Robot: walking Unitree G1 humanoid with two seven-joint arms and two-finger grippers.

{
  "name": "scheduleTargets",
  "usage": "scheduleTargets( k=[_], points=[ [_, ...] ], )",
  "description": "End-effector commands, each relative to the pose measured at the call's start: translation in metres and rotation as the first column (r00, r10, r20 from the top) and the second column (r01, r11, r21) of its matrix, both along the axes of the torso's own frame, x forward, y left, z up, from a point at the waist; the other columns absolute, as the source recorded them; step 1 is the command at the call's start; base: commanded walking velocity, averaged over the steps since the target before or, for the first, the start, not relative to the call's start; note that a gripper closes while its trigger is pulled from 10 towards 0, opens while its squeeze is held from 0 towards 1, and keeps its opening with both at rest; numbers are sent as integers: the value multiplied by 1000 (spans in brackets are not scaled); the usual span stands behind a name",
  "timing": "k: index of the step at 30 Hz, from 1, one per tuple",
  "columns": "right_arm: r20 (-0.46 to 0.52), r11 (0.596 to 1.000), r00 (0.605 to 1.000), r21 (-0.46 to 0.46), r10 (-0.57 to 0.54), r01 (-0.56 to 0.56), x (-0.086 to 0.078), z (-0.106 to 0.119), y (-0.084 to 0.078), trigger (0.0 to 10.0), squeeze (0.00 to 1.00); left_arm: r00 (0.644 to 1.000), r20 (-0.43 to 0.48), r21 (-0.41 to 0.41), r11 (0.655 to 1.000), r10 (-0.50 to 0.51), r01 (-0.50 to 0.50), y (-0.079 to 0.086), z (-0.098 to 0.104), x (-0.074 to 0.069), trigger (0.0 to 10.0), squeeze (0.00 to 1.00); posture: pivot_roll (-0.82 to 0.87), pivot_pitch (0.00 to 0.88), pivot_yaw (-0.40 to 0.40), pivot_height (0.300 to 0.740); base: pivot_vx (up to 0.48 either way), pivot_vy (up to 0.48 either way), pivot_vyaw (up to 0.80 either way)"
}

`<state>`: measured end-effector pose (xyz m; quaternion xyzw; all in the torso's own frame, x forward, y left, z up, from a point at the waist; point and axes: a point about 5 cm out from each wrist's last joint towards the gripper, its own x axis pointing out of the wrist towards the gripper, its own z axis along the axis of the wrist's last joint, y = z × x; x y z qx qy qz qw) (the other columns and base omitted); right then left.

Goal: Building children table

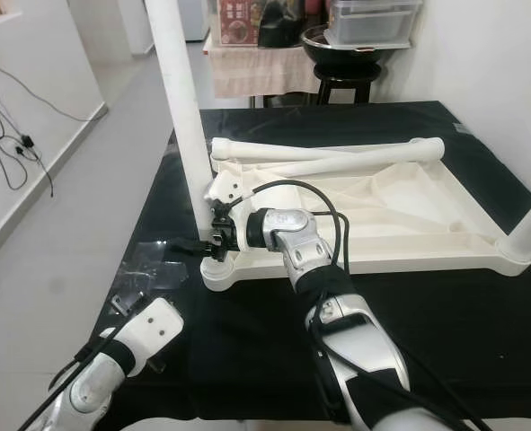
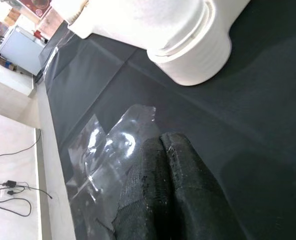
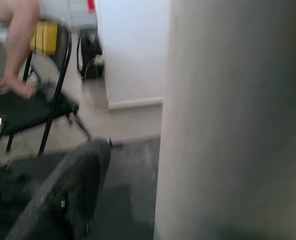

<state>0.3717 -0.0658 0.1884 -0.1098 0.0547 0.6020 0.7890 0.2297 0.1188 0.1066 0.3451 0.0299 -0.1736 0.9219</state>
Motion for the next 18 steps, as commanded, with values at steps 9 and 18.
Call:
scheduleTargets(
  k=[9,18],
  points=[
    [-75,996,993,8,87,-86,-3,-5,6,0,0,1000,-6,23,1000,9,-9,1,-4,-3,10000,0,-69,0,32,740,0,0,0],
    [-28,944,947,72,-321,323,8,-21,-15,0,0,1000,-4,22,1000,8,-8,1,-3,-6,10000,0,-73,0,14,740,0,0,0]
  ],
)
